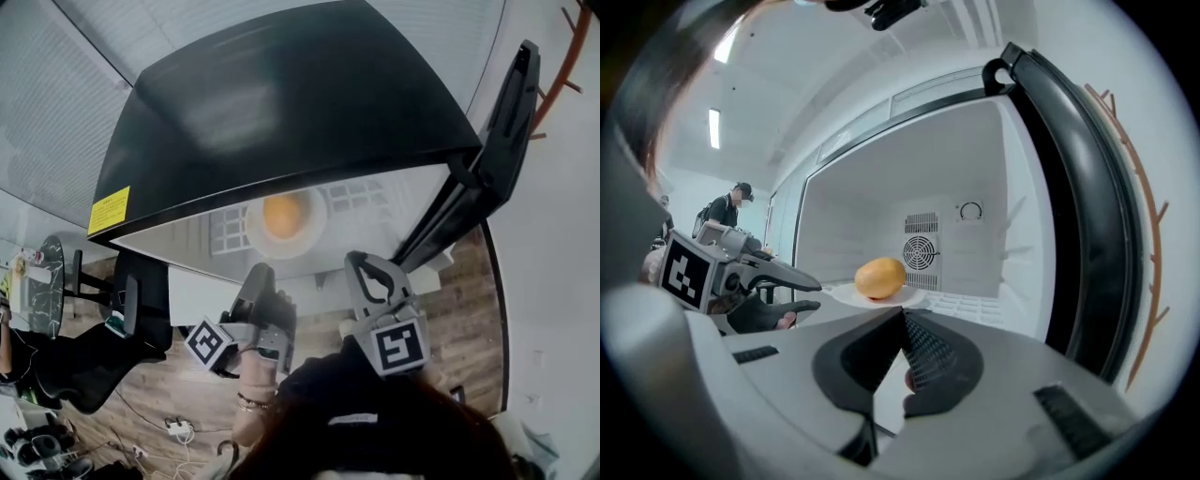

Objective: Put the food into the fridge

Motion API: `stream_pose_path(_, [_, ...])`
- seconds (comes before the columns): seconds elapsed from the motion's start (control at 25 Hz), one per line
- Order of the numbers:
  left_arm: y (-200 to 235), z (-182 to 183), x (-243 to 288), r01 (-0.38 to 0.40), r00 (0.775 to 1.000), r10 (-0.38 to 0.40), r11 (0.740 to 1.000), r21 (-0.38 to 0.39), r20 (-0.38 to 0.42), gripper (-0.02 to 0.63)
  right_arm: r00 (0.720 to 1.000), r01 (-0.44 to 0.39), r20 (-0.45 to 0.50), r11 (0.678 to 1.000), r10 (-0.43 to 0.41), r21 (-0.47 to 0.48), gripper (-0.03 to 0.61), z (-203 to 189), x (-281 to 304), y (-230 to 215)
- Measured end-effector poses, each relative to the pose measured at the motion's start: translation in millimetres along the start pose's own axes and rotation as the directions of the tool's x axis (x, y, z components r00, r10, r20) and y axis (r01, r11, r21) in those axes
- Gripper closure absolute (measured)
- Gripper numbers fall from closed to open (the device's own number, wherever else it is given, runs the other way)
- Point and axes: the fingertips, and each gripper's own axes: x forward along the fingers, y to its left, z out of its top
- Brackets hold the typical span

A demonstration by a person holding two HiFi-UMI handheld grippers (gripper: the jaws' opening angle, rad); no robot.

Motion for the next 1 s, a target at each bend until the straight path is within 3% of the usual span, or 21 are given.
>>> stream_pose_path(0.08, [-1,0,-8,-0.003,1.000,0.003,1.000,0.025,0.003,0.537,1.000,-0.005,-0.001,1.000,0.005,0.000,0.581,0,-5,7])
stream_pose_path(0.24, [-2,3,-26,-0.029,0.999,0.026,0.996,0.082,0.030,0.621,1.000,-0.004,0.007,1.000,0.004,0.000,0.581,2,-18,20])
stream_pose_path(0.36, [-3,1,-35,-0.024,0.999,0.021,0.995,0.101,0.028,0.621,1.000,0.007,0.013,1.000,-0.007,-0.005,0.581,3,-27,24])
stream_pose_path(0.68, [-11,-16,-57,-0.015,0.999,0.024,0.969,0.248,-0.032,0.623,1.000,0.026,-0.002,0.999,-0.026,-0.022,0.582,2,-49,39])
stream_pose_path(0.84, [-15,-26,-72,-0.012,0.997,0.038,0.928,0.373,-0.064,0.623,0.999,0.037,-0.011,0.999,-0.037,-0.006,0.583,2,-63,50])
stream_pose_path(1.0, [-18,-36,-89,-0.034,0.994,0.084,0.853,0.521,-0.071,0.623,0.999,0.046,-0.015,0.999,-0.047,-0.010,0.583,1,-75,61])
